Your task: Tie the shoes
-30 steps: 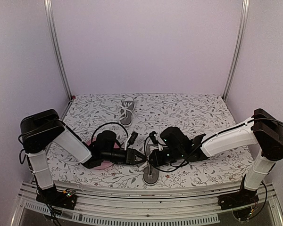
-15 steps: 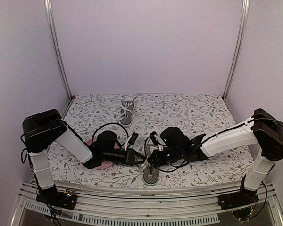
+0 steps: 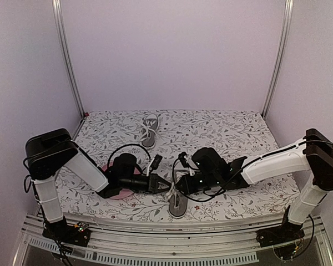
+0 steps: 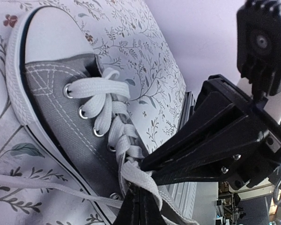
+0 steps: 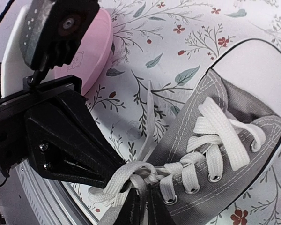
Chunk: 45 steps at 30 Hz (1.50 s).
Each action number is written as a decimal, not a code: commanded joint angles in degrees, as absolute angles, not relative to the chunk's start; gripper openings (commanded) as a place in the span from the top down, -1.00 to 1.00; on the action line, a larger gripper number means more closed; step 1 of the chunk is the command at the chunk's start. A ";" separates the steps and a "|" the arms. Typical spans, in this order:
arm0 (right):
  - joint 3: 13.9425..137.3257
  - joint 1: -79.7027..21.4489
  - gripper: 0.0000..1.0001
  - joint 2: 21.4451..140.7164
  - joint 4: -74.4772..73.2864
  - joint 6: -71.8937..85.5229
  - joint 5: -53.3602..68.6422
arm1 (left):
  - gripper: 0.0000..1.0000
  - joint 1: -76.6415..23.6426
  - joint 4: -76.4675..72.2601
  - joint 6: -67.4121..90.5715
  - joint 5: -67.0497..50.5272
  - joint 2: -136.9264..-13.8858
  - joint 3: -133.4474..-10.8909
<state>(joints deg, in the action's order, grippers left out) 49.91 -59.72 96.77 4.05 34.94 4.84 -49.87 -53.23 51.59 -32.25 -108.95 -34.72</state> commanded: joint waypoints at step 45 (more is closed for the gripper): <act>65.12 -79.29 0.05 107.40 -8.82 1.21 -31.31 | 1.00 -48.71 -46.50 55.33 -31.98 -107.73 -36.69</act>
<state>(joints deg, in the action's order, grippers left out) 63.22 -78.37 104.79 -8.93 5.02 -27.49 -49.47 -47.24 55.77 -31.18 -107.26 -35.46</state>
